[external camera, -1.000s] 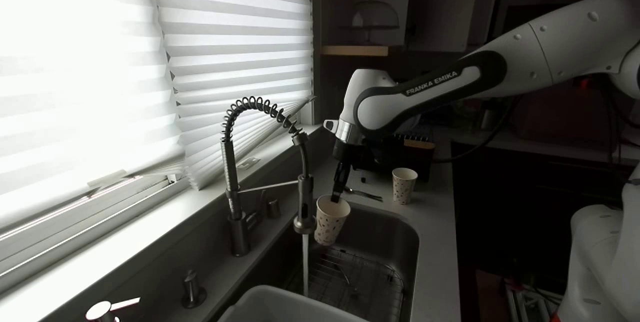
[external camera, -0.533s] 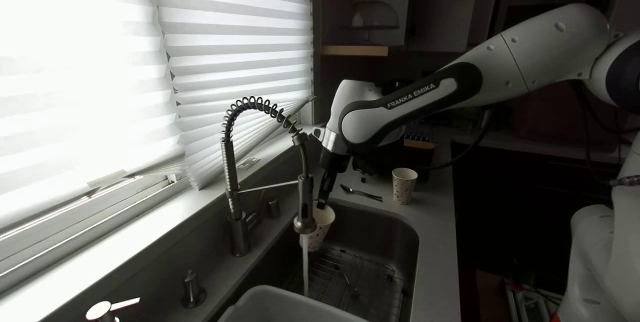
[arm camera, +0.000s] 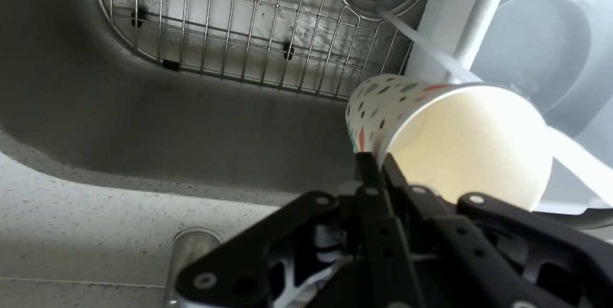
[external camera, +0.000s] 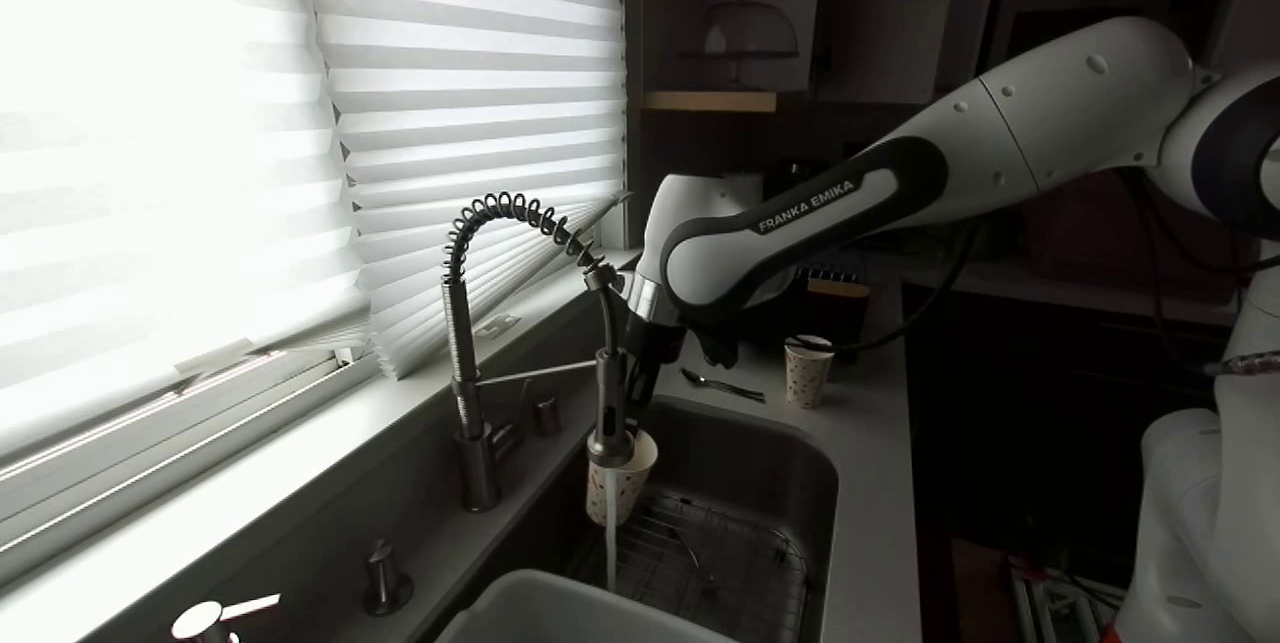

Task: Push the faucet handle to the right then put water in both coffee cups and set them back down on the right side of the counter.

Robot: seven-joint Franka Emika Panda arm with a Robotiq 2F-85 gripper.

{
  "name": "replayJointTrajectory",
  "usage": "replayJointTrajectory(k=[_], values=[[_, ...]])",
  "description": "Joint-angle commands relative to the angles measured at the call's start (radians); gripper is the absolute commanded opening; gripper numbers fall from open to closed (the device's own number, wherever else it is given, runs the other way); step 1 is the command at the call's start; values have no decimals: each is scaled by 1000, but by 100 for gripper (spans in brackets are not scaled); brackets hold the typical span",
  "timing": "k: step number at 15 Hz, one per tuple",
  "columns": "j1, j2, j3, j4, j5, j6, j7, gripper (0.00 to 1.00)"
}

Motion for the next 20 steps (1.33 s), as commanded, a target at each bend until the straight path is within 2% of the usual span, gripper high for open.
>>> replayJointTrajectory(k=[1, 10, 20], values=[[-10, 19, 21, 7, 26, 14, -19, 1], [-5, 28, 54, 8, 71, 10, -56, 1], [-11, 31, 57, 9, 71, -2, -67, 1]])
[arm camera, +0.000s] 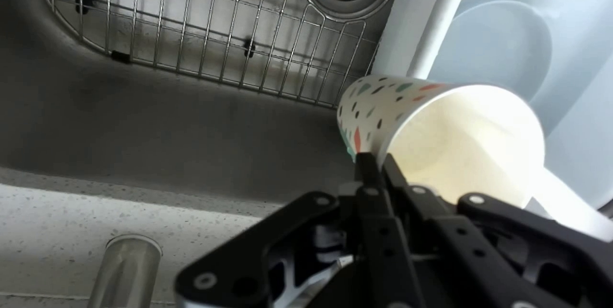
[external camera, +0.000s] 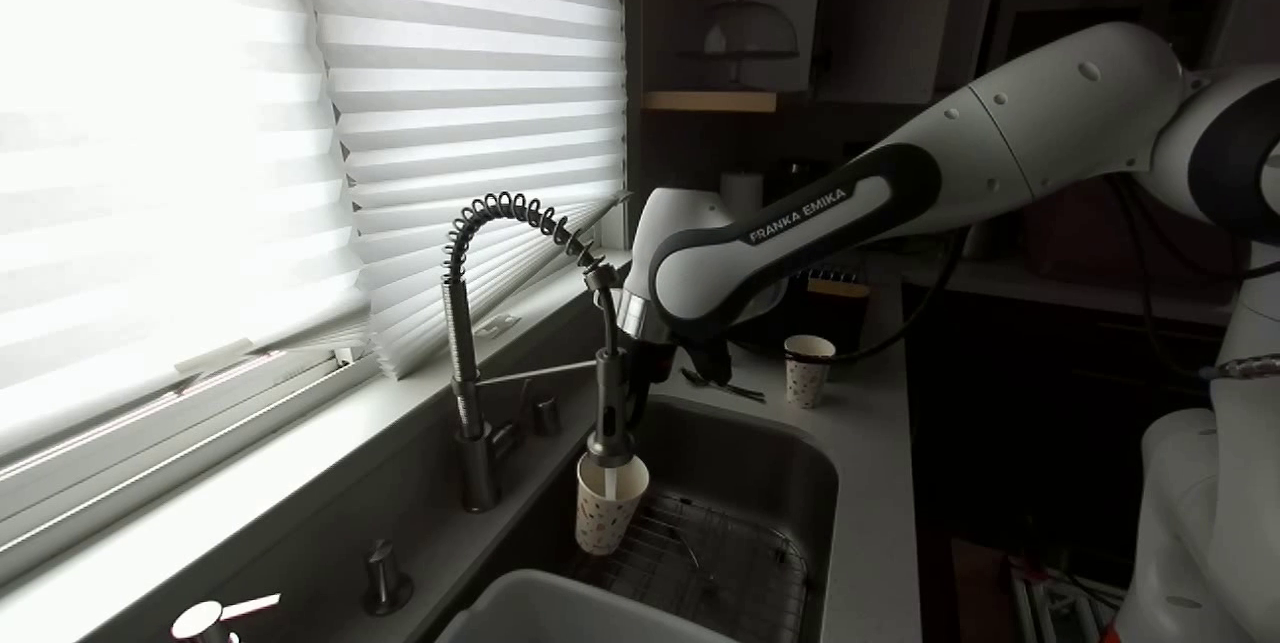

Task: Push the faucet handle to the right then put water in both coffee cups and set them back down on the right side of the counter.

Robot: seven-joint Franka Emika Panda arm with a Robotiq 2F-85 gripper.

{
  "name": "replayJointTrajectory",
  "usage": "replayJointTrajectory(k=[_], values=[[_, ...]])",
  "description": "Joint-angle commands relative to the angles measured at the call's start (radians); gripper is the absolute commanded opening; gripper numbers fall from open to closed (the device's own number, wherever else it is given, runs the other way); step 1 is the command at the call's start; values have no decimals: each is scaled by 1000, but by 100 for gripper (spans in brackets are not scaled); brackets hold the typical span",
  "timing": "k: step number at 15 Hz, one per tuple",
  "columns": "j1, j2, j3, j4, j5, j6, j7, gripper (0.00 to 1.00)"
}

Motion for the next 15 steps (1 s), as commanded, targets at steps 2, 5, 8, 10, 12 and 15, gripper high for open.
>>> replayJointTrajectory(k=[2, 5, 8, 10, 12, 15], values=[[-14, 6, 2, 10, 16, -4, -23, 1], [-28, -5, -13, 7, -11, -4, -12, 1], [-51, -19, -32, 3, -7, -14, -13, 1], [-71, -38, -51, 1, -9, -25, -10, 1], [-93, -61, -75, 2, -11, -26, 0, 1], [-130, -96, -123, 19, -22, -30, 52, 1]])
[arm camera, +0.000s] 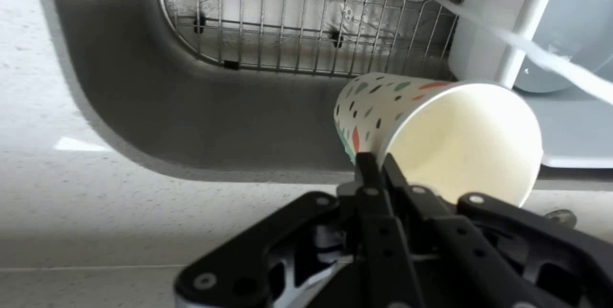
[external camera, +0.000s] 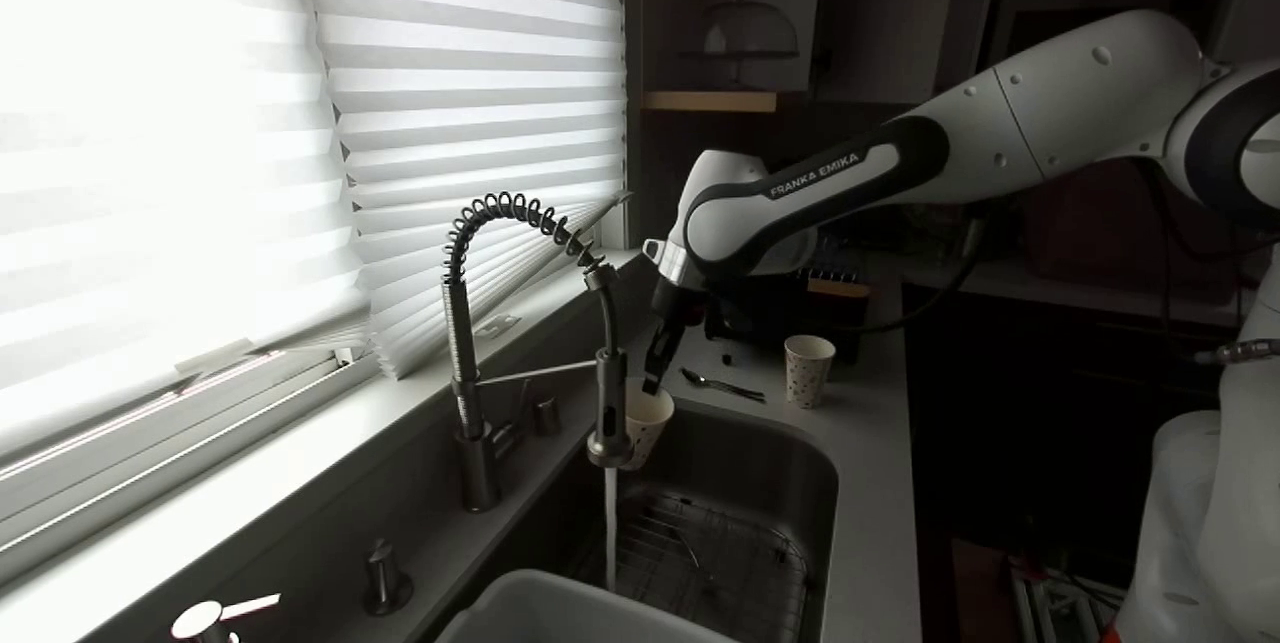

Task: Push the faucet handle to the right then put water in both coffee cups and set them back down on the right side of the counter.

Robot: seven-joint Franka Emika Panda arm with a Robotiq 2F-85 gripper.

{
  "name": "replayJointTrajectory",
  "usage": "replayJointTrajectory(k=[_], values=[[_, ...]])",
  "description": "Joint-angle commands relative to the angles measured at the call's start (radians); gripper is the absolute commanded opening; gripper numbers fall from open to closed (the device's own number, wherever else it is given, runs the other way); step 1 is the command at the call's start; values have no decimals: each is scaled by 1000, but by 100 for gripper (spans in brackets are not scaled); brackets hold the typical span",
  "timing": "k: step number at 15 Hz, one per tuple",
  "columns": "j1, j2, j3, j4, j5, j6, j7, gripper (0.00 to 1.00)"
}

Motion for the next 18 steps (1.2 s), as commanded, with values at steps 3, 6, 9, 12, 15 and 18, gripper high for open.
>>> replayJointTrajectory(k=[3, 6, 9, 12, 15, 18], values=[[-34, -33, -51, 22, -6, -3, 32, 4], [-50, -50, -73, 33, -6, -3, 40, 4], [-48, -49, -69, 33, -6, -3, 48, 1], [-65, 16, -78, 99, -42, 19, 215, 1], [-83, 88, -95, 191, -57, 9, 366, 1], [-100, 170, -118, 294, -118, -22, 530, 1]])
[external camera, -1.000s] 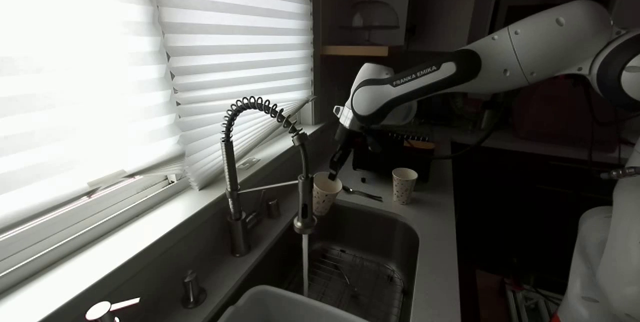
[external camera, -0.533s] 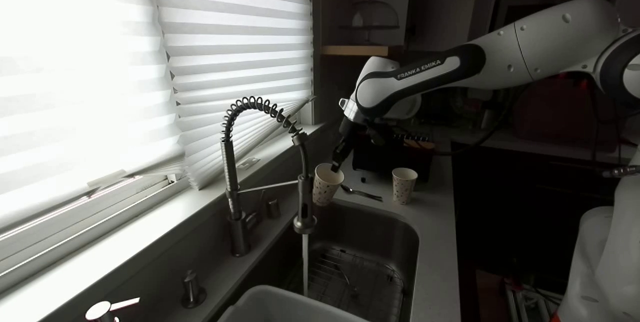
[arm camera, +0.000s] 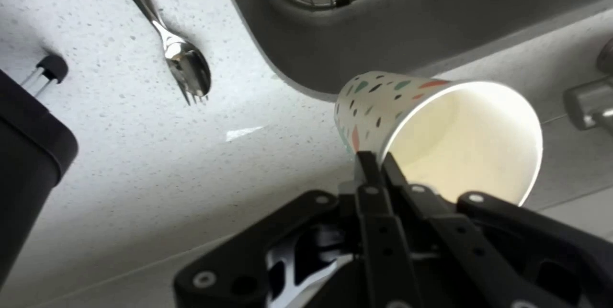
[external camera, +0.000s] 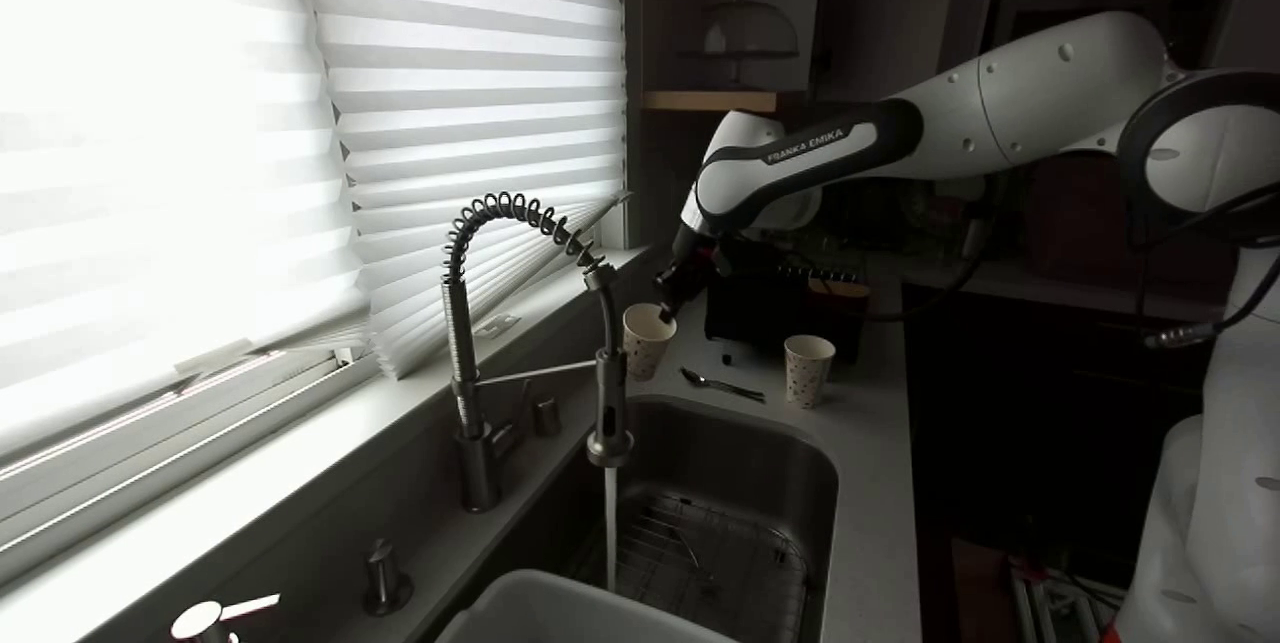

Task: Push the faucet handle to the right then put water in both coffee cups and set them back down on the right side of the counter.

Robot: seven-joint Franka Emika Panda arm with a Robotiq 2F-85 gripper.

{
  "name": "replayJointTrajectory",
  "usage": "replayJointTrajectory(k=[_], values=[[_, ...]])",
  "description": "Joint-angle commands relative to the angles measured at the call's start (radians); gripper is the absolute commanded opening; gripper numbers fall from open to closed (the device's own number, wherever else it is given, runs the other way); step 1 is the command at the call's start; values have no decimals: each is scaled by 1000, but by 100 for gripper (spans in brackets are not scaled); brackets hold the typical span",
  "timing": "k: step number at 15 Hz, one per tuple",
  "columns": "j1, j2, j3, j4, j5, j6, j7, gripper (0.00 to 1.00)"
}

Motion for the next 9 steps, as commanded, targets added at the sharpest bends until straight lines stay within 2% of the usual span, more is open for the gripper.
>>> replayJointTrajectory(k=[1, 5, 9], values=[[-21, 118, -25, 153, -78, -77, 200, 1], [-43, 220, -45, 267, -79, -177, 303, 1], [-84, 286, -35, 338, 3, -213, 305, 1]])
